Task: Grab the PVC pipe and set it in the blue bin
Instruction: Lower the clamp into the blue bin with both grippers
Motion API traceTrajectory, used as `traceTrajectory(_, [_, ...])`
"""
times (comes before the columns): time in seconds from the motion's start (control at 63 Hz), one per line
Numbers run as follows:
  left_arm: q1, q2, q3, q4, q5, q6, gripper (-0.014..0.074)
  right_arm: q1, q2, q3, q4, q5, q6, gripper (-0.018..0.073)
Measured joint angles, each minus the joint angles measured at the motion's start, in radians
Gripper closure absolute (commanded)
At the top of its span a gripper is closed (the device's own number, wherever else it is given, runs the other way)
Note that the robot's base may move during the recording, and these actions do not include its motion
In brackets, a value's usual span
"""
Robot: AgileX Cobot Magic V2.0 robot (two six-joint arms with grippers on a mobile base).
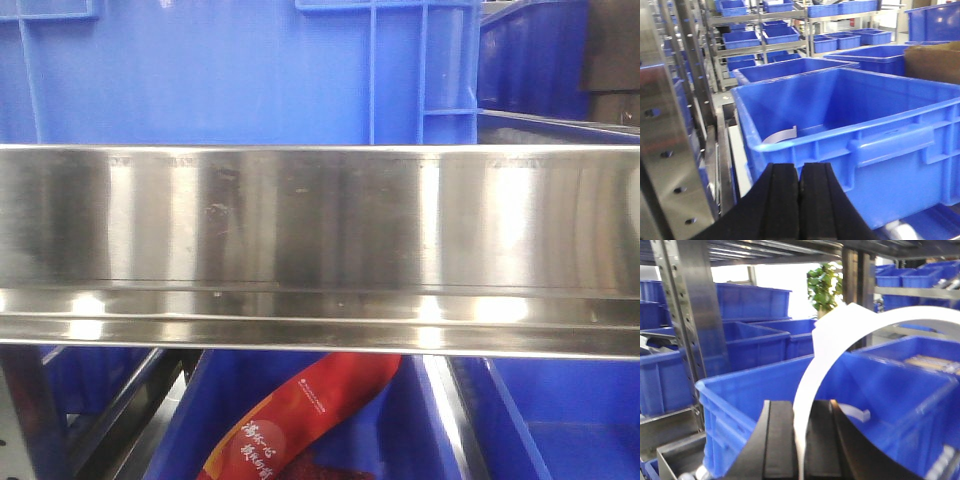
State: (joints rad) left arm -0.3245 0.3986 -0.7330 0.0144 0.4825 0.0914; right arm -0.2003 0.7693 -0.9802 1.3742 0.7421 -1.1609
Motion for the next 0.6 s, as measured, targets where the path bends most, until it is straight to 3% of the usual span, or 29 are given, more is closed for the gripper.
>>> traceTrajectory(0.301, [0.129, -0.002, 0.004, 0.061, 0.012, -0.013, 0.0707, 0.122, 0.176, -0.124, 0.002, -0.022, -0.045, 0.0721])
traceTrajectory(0.603, [0.278, -0.002, 0.004, 0.096, 0.012, -0.014, 0.0707, 0.31, 0.304, -0.175, -0.117, -0.235, -0.051, 0.0721])
